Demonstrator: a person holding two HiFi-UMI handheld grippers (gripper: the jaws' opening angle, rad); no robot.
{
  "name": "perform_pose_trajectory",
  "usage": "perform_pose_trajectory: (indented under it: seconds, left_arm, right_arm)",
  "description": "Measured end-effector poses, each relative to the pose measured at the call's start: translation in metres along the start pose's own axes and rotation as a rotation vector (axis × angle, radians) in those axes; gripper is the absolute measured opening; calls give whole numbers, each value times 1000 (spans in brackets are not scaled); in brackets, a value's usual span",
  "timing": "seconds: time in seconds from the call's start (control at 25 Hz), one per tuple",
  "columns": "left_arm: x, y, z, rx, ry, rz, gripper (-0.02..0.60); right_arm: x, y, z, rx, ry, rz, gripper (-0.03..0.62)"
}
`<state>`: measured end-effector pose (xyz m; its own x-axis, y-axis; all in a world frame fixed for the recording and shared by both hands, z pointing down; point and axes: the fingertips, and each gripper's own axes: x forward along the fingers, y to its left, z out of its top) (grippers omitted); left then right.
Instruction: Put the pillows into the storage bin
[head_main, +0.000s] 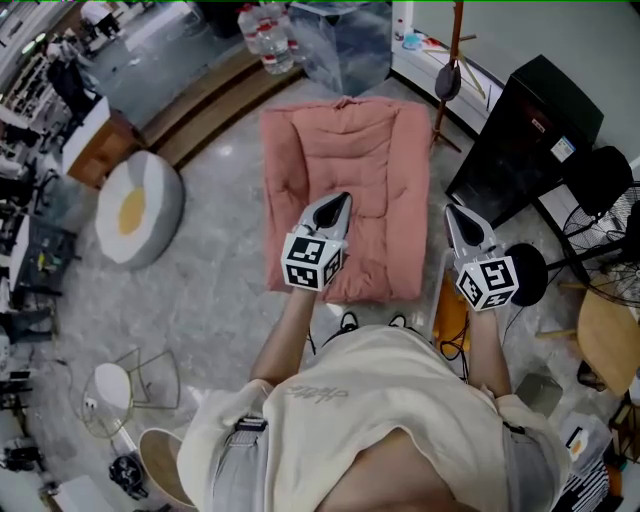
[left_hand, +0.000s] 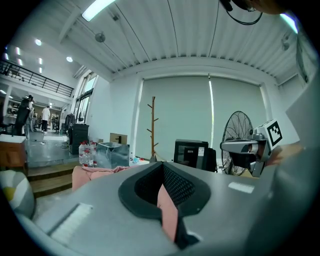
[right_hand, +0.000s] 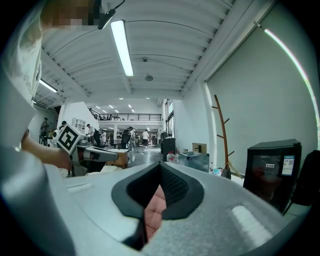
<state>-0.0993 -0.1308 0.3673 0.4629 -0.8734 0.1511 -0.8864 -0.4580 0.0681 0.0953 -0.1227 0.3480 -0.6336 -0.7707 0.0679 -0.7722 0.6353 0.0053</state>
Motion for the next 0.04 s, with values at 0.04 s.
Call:
perform_pose_trajectory:
  seconds: [0.04]
  left_arm:
    - [1, -1, 1, 3, -2, -3, 17]
  right_arm:
    - [0, 0, 0, -1, -2, -1, 2]
